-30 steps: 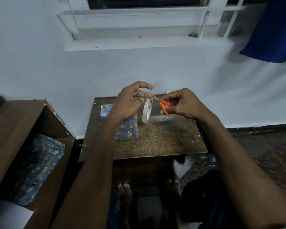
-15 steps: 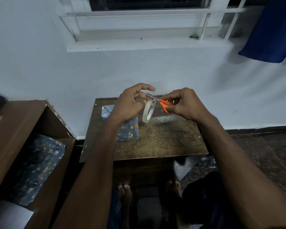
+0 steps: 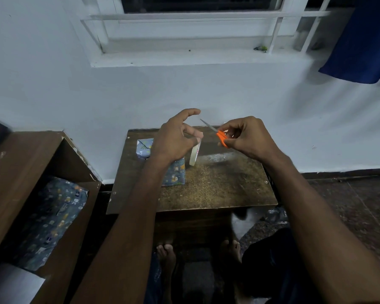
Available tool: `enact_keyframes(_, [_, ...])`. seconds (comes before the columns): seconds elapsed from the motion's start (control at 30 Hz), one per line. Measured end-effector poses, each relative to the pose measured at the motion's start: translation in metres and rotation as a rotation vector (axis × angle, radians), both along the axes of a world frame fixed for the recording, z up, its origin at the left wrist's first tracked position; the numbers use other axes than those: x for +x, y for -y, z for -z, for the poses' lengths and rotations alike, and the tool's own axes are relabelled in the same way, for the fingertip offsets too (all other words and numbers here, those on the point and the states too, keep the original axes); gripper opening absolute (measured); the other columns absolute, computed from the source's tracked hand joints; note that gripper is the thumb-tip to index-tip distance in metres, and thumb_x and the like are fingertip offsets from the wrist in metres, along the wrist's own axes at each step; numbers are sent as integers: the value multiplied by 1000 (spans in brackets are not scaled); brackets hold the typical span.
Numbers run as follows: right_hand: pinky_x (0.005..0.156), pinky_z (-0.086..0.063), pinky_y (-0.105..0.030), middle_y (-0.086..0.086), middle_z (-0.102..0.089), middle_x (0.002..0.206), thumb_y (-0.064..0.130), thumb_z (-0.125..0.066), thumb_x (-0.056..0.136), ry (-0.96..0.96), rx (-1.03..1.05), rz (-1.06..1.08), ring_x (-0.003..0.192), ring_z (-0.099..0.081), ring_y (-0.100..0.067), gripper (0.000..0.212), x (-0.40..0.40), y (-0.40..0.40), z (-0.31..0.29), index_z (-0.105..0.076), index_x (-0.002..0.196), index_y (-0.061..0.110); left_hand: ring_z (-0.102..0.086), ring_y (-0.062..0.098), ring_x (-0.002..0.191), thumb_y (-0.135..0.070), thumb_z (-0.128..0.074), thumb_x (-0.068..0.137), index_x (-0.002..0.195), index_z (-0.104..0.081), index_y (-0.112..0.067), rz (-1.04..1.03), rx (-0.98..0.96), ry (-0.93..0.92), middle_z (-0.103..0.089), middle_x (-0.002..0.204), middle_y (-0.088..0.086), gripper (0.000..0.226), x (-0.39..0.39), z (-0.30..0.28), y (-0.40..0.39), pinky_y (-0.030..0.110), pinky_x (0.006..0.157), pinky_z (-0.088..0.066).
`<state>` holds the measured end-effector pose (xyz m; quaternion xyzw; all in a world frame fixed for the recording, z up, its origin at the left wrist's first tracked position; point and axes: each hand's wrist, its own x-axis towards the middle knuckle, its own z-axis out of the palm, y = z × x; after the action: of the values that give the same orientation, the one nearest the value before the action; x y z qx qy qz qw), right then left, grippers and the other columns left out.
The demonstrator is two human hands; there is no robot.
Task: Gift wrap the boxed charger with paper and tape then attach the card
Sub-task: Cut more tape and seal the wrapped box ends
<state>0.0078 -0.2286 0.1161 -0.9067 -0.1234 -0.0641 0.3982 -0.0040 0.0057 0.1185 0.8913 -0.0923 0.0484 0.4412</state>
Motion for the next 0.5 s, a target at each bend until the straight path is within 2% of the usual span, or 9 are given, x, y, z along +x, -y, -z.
enact_keyframes(0.13, [75, -55, -30, 1, -78, 81, 14, -88, 73, -46, -292, 87, 79, -71, -14, 25, 6, -6, 19, -85, 95, 23, -70, -4, 100, -21, -85, 87, 150, -52, -39, -54, -47, 45, -78, 88, -27, 73, 1, 2, 3, 41, 101, -55])
enact_keyframes(0.27, [70, -50, -30, -7, -77, 88, 20, -81, 84, -117, -563, 8, 80, -67, -20, 8, 13, -26, 46, -83, 90, 16, -73, 0, 95, -22, -87, 87, 151, -52, -37, -36, -93, 51, -79, 89, -22, 75, 3, 2, 0, 45, 103, -56])
enact_keyframes(0.33, [74, -57, -36, -9, -77, 94, 15, -78, 84, -148, -617, -2, 83, -69, -24, 9, 16, -34, 55, -83, 91, 16, -74, 0, 94, -21, -87, 87, 152, -51, -35, -23, -107, 44, -79, 90, -21, 76, 2, 1, 0, 45, 104, -56])
enact_keyframes(0.4, [79, -59, -38, -7, -76, 101, 15, -78, 81, -129, -607, 53, 92, -71, -26, 22, 18, -37, 57, -81, 102, 21, -75, 0, 93, -21, -87, 87, 152, -51, -34, -11, -116, 39, -80, 90, -21, 75, 1, 1, 0, 45, 103, -56])
enact_keyframes(0.43, [80, -58, -36, -3, -76, 106, 18, -80, 78, -93, -539, 87, 98, -70, -24, 35, 18, -37, 54, -79, 112, 25, -75, 0, 93, -22, -87, 87, 151, -51, -34, -5, -115, 38, -80, 90, -21, 75, 1, 1, -1, 45, 103, -56])
enact_keyframes(0.5, [86, -53, -31, 6, -72, 122, 24, -87, 71, -47, -264, 40, 106, -65, -13, 66, 15, -40, 43, -68, 133, 31, -74, -1, 92, -24, -87, 87, 151, -51, -34, 8, -105, 32, -79, 90, -21, 74, 1, 0, -2, 44, 102, -57])
